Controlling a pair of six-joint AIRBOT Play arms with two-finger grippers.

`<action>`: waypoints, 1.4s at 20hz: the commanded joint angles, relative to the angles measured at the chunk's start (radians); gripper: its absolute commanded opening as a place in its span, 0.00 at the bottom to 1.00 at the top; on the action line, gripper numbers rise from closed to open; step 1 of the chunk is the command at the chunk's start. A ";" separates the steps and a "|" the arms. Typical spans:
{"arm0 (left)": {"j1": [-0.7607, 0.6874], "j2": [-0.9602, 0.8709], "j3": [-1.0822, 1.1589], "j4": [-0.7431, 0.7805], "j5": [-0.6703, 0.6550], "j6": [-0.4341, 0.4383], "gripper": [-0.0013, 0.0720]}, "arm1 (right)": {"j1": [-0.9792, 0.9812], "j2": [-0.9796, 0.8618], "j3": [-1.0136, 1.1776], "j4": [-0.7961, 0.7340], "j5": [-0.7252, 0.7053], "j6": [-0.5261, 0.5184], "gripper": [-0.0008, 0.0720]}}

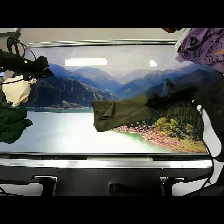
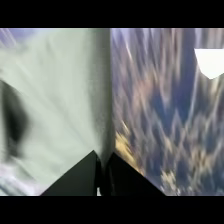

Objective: Fold the clothes and pants, and hang the long-sleeved shirts on hangers.

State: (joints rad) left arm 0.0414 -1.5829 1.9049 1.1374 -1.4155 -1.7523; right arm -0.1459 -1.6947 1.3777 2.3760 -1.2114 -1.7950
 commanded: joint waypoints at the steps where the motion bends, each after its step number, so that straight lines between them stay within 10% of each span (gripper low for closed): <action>1: 0.000 0.000 0.000 0.000 0.000 0.000 0.04 | -0.041 0.012 0.200 -0.019 -0.025 0.140 0.05; 15: 0.000 0.000 0.000 -0.003 -0.039 -0.003 0.04 | -0.327 0.013 0.634 -0.113 -0.063 0.481 0.05; 28: 0.000 0.000 0.000 -0.003 -0.082 -0.003 0.04 | -0.711 0.054 0.469 -0.545 -0.267 0.523 0.05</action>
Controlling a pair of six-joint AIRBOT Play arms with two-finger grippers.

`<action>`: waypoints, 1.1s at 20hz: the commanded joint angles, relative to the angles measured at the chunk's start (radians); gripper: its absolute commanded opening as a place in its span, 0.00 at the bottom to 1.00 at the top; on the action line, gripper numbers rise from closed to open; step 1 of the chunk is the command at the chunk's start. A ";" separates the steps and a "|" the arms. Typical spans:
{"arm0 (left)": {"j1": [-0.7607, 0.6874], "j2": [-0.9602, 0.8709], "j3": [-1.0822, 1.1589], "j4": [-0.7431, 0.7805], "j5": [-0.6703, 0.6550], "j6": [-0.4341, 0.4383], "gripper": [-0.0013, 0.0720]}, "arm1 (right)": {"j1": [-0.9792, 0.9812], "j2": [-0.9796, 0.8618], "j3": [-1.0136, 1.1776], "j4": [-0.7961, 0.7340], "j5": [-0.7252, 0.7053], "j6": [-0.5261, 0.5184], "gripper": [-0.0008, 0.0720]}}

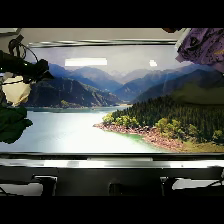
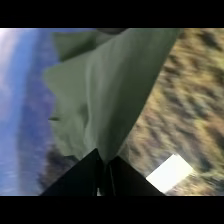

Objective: Fold the clothes and pants, and hang the long-sleeved shirts on hangers.

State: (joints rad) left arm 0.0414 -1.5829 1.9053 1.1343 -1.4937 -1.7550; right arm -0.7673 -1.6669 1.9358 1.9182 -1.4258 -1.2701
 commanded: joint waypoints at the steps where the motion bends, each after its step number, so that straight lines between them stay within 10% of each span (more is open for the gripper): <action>1: 0.000 0.000 0.000 0.000 -0.003 0.000 0.04 | -0.119 0.053 -0.159 -0.100 -0.050 -0.003 0.05; 10: 0.001 0.000 0.000 0.000 -0.003 0.000 0.04 | -0.187 0.318 -0.810 -0.319 0.089 0.004 0.05; 22: 0.001 0.000 0.000 0.000 -0.003 0.000 0.04 | -0.187 0.356 -0.945 -0.488 0.073 0.048 0.08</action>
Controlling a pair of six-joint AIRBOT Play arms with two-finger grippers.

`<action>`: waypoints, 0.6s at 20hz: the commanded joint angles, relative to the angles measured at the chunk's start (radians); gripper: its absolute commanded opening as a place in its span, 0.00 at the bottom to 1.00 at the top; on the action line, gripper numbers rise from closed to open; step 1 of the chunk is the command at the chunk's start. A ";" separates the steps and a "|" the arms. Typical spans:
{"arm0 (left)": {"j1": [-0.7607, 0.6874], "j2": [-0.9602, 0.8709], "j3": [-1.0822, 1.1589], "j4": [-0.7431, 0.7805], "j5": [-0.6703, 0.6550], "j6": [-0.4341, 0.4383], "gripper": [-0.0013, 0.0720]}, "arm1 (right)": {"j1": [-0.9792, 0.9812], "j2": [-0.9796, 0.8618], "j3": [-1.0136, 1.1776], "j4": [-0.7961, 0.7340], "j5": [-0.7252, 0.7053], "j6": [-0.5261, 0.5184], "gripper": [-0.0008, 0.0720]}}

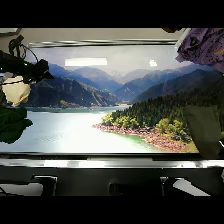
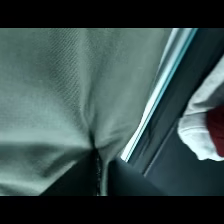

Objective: Fold the clothes and pants, and hang the long-sleeved shirts on hangers.

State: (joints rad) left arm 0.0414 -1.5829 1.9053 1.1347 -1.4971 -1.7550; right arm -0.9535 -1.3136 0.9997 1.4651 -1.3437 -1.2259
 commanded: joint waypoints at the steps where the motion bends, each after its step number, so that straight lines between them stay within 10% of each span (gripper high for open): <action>1: 0.001 0.000 0.000 0.000 0.000 0.000 0.04 | -0.001 0.002 -0.009 -0.040 -0.020 0.003 0.19; 12: 0.001 0.000 0.000 0.000 0.001 0.000 0.04 | 0.108 0.065 0.237 0.205 0.148 -0.098 0.30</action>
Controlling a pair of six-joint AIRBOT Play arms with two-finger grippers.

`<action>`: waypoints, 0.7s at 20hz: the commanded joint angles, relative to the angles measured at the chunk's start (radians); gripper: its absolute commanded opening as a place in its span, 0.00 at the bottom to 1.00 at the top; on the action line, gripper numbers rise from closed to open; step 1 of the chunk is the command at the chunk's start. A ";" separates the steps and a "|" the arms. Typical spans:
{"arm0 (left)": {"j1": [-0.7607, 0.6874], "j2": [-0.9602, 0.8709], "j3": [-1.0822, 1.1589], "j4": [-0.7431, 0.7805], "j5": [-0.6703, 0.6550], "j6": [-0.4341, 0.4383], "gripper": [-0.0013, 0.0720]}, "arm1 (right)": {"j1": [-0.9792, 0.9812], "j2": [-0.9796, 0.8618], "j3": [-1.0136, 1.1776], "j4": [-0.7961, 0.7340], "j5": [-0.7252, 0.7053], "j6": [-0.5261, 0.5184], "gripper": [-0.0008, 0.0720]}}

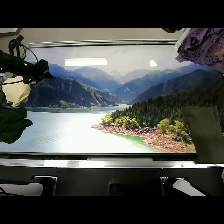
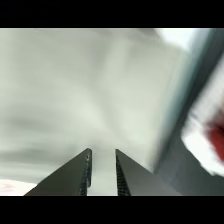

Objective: Fold the clothes and pants, and hang the long-sleeved shirts on hangers.

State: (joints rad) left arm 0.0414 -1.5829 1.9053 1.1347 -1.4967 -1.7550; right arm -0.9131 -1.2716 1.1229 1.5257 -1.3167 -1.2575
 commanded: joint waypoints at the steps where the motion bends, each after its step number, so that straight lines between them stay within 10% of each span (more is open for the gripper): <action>1: 0.001 0.000 0.000 0.000 0.001 0.001 0.04 | 0.132 0.022 0.158 0.183 0.158 -0.083 0.29; 7: 0.000 0.014 0.000 0.082 -0.005 0.071 0.04 | 0.711 0.022 0.238 0.224 0.332 -0.211 0.05; 14: -0.033 0.168 -0.240 0.232 0.148 0.185 0.04 | 1.071 0.022 0.238 0.217 0.300 -0.246 0.05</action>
State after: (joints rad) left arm 0.0185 -1.4830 1.7721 1.3170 -1.4464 -1.6119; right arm 0.0334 -1.2503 1.3579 1.7405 -1.0107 -1.4857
